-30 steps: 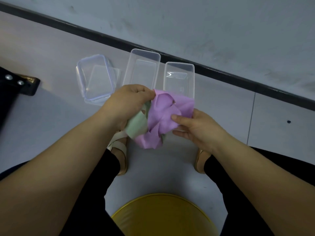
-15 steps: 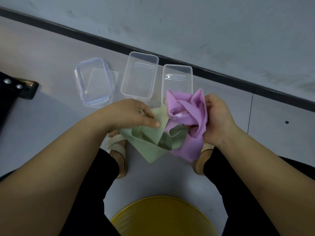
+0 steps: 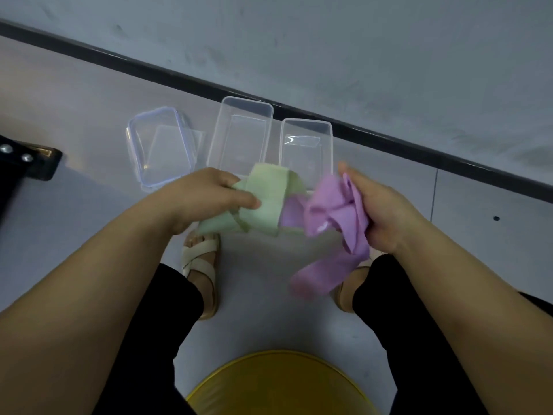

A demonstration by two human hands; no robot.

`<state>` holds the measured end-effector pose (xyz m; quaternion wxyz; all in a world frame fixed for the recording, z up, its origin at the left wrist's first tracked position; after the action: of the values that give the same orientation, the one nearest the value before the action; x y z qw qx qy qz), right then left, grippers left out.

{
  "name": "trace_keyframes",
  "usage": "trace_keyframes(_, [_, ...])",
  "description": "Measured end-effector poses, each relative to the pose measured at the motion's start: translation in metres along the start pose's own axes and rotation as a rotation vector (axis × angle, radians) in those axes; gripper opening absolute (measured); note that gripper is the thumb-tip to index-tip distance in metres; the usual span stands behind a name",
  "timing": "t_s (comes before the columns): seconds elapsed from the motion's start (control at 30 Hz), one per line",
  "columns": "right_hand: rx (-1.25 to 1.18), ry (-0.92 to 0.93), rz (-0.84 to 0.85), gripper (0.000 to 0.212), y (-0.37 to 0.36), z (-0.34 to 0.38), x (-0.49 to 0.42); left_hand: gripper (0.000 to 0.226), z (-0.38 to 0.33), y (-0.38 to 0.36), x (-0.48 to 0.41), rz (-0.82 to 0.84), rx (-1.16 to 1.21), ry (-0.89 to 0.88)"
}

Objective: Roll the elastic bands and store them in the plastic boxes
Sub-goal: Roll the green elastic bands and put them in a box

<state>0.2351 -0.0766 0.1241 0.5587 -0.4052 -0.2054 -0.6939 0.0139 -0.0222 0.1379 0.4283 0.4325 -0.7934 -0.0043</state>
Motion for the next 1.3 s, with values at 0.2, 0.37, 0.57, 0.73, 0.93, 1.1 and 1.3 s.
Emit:
trace_keyframes(0.2, [0.643,0.106,-0.035,0.029,0.006,-0.006,0.004,0.041,0.004,0.010,-0.004,-0.093,0.396,0.071])
trace_keyframes(0.37, [1.023,0.172,0.009,0.033,0.002,-0.016,-0.004,0.014,0.008,0.016,-0.007,-0.328,0.525,0.103])
trace_keyframes(0.57, [0.984,0.284,0.080,0.026,0.002,-0.015,-0.007,0.018,0.005,0.010,-0.007,-0.302,0.564,0.042])
trace_keyframes(0.73, [1.099,0.271,0.124,0.046,0.000,-0.022,-0.016,0.022,-0.002,-0.002,-0.005,-0.075,0.661,0.008])
trace_keyframes(0.93, [1.208,0.207,0.197,0.070,0.007,-0.031,-0.021,0.014,-0.013,-0.010,0.010,0.240,0.435,-0.224])
trace_keyframes(1.1, [1.082,0.287,0.181,0.093,-0.005,-0.027,-0.020,0.015,-0.018,-0.024,0.020,0.412,0.254,-0.296])
trace_keyframes(1.3, [0.957,0.322,0.378,0.036,-0.020,-0.032,-0.008,0.016,-0.024,-0.016,0.022,0.379,0.356,-0.344])
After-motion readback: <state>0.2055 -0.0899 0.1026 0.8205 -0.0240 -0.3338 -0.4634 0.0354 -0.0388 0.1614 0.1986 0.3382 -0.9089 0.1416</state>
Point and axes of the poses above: each hand's wrist, its own x-axis away from the middle knuckle, its own y-axis out of the back of the hand, z = x × y, the point moved 3 cm from there along -x, towards the middle knuckle, and after that the axes turned 3 degrees about -x, right-handed, at the moved point
